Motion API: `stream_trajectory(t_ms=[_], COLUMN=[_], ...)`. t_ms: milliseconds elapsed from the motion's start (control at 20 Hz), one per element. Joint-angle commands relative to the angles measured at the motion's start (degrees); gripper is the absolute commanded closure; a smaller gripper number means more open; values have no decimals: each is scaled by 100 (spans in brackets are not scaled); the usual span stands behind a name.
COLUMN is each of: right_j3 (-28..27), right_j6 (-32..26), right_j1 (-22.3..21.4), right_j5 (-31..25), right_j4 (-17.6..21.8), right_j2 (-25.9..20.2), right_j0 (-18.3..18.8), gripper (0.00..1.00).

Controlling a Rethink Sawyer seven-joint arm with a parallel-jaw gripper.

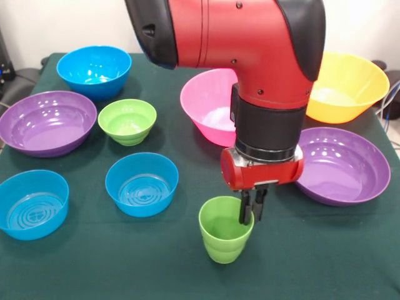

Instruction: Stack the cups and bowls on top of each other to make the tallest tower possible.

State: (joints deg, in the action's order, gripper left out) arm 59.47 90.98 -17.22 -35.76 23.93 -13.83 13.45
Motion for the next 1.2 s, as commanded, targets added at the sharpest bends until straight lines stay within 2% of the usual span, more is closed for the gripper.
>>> stream_trajectory(t_ms=[50,400,1200], right_j3=[-66,-102,-134], right_j6=[-8,-2,-126], right_j1=[245,311,445], right_j5=[-265,-397,-381], right_j4=[502,470,150], right_j2=[343,591,492], right_j0=[-172,-268,-218], gripper=[100,100,100])
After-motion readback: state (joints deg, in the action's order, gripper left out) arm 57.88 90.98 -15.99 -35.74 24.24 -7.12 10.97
